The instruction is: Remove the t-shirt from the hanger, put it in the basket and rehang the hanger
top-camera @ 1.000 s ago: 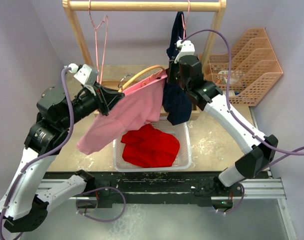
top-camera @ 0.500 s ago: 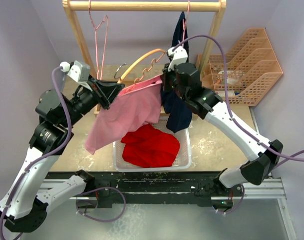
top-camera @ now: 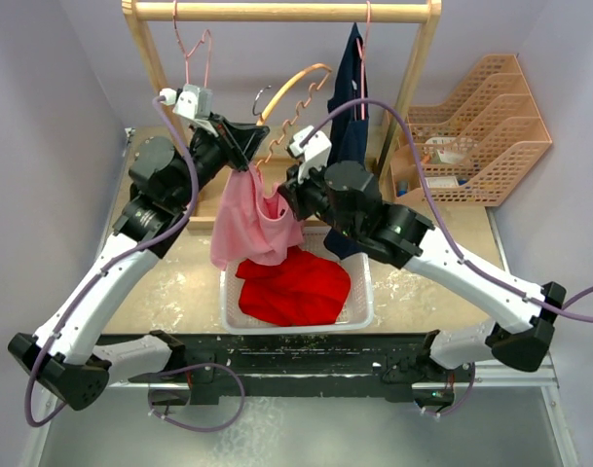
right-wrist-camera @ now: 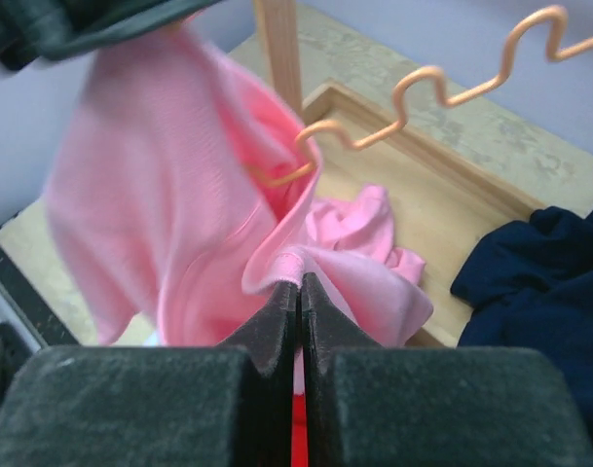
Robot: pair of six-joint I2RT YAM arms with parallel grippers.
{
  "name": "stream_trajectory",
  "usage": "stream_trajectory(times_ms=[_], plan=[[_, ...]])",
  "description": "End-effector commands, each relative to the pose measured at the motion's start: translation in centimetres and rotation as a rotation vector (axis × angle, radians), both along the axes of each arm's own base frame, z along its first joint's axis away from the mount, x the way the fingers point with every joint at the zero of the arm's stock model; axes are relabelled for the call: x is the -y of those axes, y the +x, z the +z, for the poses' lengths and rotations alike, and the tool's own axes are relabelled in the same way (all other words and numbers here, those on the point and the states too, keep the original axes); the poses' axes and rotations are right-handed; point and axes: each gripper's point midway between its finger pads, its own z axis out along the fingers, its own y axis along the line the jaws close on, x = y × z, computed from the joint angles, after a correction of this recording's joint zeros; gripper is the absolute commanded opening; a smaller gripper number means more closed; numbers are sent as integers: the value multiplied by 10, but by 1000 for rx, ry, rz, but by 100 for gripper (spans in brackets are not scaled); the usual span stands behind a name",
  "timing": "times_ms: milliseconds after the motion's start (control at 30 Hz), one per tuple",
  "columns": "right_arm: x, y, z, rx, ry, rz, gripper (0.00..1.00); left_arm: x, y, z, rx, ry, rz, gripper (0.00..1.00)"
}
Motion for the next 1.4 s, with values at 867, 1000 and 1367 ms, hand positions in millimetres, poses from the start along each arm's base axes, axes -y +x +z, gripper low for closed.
stream_trajectory(times_ms=[867, 1000, 1367], plan=[[17, -132, -190, -363, -196, 80, 0, -44, 40, 112, 214, -239, 318, 0], [17, -130, -184, -353, -180, 65, 0, -47, 60, 112, 179, -244, 383, 0], [19, -136, -176, -353, -132, 51, 0, -50, 106, 118, 152, -238, 499, 0]])
